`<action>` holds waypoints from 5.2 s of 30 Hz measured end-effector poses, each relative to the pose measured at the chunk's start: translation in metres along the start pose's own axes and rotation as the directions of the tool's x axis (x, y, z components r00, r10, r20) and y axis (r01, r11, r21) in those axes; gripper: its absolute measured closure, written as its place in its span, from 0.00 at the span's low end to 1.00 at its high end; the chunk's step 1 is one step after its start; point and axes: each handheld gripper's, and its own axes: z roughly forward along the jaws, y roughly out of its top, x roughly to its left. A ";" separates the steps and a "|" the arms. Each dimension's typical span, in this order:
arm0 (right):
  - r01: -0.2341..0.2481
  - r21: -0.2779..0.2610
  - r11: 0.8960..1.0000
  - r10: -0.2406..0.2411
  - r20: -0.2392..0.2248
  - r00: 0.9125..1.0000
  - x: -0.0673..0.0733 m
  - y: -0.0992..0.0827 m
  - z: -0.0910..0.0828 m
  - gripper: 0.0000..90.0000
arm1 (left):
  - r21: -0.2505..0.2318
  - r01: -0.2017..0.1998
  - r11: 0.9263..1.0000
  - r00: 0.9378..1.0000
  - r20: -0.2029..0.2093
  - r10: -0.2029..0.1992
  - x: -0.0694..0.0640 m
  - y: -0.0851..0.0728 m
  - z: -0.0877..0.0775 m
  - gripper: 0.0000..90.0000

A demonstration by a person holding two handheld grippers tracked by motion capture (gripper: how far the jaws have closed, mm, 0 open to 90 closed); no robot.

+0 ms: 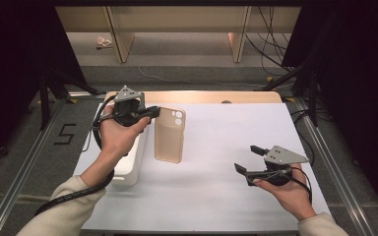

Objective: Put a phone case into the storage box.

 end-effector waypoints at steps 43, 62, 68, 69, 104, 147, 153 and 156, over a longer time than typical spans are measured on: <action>-0.014 -0.005 1.000 0.014 0.034 0.999 -0.006 -0.003 -0.001 0.18 | -0.042 0.006 0.999 0.993 -0.117 -0.011 0.050 0.001 -0.026 0.94; -0.016 -0.006 1.000 0.017 0.047 0.999 -0.007 -0.003 -0.002 0.18 | -0.061 0.003 0.998 0.988 -0.152 -0.013 0.065 0.005 -0.034 0.94; -0.019 -0.008 1.000 0.019 0.049 0.999 -0.007 -0.003 -0.002 0.18 | -0.065 0.003 0.998 0.986 -0.169 -0.014 0.070 0.006 -0.036 0.95; -0.020 -0.007 1.000 0.020 0.049 0.999 -0.007 -0.003 -0.002 0.18 | -0.065 0.002 0.998 0.985 -0.171 -0.013 0.071 0.006 -0.036 0.95; -0.019 -0.005 1.000 0.020 0.056 0.998 -0.008 -0.004 -0.001 0.19 | -0.126 0.033 0.991 0.944 -0.321 -0.073 0.117 -0.004 -0.023 0.97; -0.024 -0.012 1.000 0.025 0.055 0.998 -0.009 -0.005 -0.002 0.19 | -0.130 0.115 0.985 0.882 -0.443 -0.161 0.139 0.001 0.035 0.97; -0.024 -0.013 1.000 0.025 0.054 0.998 -0.009 -0.005 -0.003 0.19 | -0.112 0.099 0.989 0.873 -0.466 -0.140 0.141 0.000 0.044 0.97; -0.024 -0.014 1.000 0.024 0.055 0.998 -0.009 -0.005 -0.003 0.19 | -0.108 0.103 0.989 0.872 -0.469 -0.142 0.141 -0.002 0.048 0.97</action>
